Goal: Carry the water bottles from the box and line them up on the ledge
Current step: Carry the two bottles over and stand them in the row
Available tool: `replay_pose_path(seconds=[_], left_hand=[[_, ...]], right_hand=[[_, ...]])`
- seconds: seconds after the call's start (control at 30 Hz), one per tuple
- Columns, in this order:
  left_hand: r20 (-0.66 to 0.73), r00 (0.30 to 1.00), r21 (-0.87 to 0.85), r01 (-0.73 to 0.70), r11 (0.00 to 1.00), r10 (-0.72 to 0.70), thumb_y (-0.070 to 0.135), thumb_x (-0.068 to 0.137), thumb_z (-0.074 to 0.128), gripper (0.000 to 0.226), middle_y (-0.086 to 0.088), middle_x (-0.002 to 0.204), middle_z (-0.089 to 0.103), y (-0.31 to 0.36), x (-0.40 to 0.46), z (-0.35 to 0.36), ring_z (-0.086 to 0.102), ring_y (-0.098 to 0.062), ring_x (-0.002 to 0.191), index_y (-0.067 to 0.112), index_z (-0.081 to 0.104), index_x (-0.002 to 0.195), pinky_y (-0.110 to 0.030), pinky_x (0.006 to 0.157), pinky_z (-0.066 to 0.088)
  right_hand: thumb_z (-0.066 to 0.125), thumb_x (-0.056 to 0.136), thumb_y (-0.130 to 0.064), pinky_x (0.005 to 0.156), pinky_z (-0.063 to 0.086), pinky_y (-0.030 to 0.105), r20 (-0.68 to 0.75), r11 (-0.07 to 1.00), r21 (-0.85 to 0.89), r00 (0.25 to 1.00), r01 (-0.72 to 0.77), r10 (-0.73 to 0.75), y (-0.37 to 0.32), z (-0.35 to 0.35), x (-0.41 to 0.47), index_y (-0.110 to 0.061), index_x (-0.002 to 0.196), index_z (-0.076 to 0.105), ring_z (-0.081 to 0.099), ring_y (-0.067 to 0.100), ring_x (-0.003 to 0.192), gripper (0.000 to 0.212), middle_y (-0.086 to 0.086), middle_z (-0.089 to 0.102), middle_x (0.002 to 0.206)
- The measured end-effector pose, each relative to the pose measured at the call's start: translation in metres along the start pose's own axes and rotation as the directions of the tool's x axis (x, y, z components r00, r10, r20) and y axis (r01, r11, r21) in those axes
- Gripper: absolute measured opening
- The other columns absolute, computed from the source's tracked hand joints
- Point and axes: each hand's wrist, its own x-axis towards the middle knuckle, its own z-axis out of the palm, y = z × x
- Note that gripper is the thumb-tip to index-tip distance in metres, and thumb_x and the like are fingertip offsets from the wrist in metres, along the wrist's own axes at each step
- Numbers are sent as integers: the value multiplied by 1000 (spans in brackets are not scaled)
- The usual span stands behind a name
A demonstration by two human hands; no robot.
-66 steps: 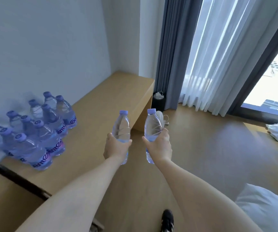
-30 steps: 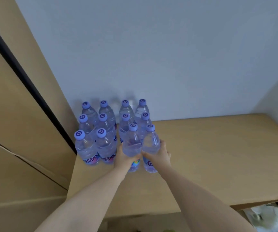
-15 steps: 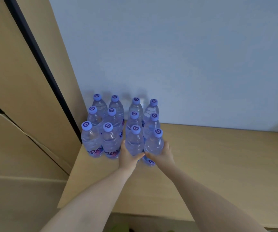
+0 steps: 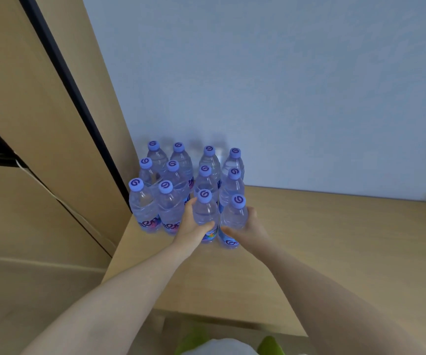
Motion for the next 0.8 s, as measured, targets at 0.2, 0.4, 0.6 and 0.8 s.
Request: replay_pose_path(seconds=[0.2, 0.4, 0.6, 0.8], left_hand=[[-88, 996, 262, 11, 965, 13, 33, 71, 81, 69, 6, 116, 58, 11, 0, -12, 58, -16, 102, 27, 40, 126, -30, 78, 47], [-90, 995, 598, 25, 801, 37, 56, 70, 75, 68, 4, 93, 59, 28, -2, -14, 61, -22, 89, 18, 33, 107, -38, 70, 51], [8, 1000, 583, -16, 813, 14, 53, 87, 59, 75, -7, 137, 51, 34, -5, -16, 52, -28, 123, 12, 26, 142, -46, 97, 46], [-9, 999, 613, -27, 790, 41, 53, 86, 60, 72, -6, 124, 60, 38, -10, -17, 58, -28, 112, 14, 30, 138, -46, 90, 50]], right_hand=[[69, 73, -51, 79, 53, 40, -99, 993, -111, 993, 49, -60, -5, 7, -10, -32, 107, 37, 61, 15, 94, 50, -10, 57, 109], [71, 66, -71, 78, 48, 39, -186, 946, -324, 982, -19, -45, -17, 13, -10, -18, 111, 38, 57, 27, 100, 77, -4, 50, 112], [70, 80, -49, 97, 46, 47, -45, 980, -185, 995, 74, -84, -9, 2, -8, -15, 127, 38, 49, 24, 119, 66, -2, 44, 126], [66, 75, -55, 77, 52, 39, -28, 952, -298, 997, 66, -78, -18, -6, -8, -20, 113, 43, 61, 19, 90, 56, -4, 57, 108]])
